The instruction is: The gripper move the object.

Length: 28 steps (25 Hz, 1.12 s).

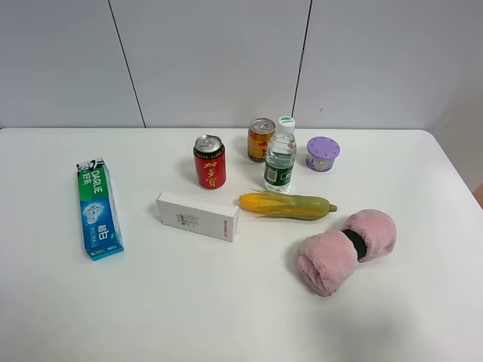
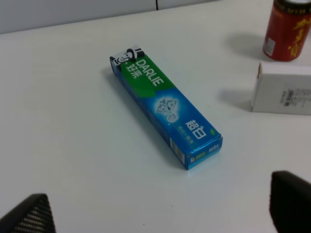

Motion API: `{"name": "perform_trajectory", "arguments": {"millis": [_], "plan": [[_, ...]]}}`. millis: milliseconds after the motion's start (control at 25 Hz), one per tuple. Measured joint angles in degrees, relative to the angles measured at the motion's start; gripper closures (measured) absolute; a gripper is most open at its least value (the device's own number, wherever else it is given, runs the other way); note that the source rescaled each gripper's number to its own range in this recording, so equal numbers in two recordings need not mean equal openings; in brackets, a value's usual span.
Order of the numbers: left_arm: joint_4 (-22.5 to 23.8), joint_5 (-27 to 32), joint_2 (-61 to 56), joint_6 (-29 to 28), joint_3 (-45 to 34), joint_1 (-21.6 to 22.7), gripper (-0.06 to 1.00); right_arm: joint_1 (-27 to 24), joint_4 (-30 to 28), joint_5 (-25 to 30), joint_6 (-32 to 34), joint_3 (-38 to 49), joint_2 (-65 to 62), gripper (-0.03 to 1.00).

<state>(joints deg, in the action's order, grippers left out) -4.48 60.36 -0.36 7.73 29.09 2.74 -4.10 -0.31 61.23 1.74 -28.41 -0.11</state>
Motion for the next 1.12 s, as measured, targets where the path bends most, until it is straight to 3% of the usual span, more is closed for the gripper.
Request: {"name": "perform_trajectory", "arguments": {"millis": [1120], "plan": [[-0.01,0.0,0.0,-2.65,0.0,0.0,0.18,0.0,0.0,0.0,0.0,0.0,0.0,-0.03]]}}
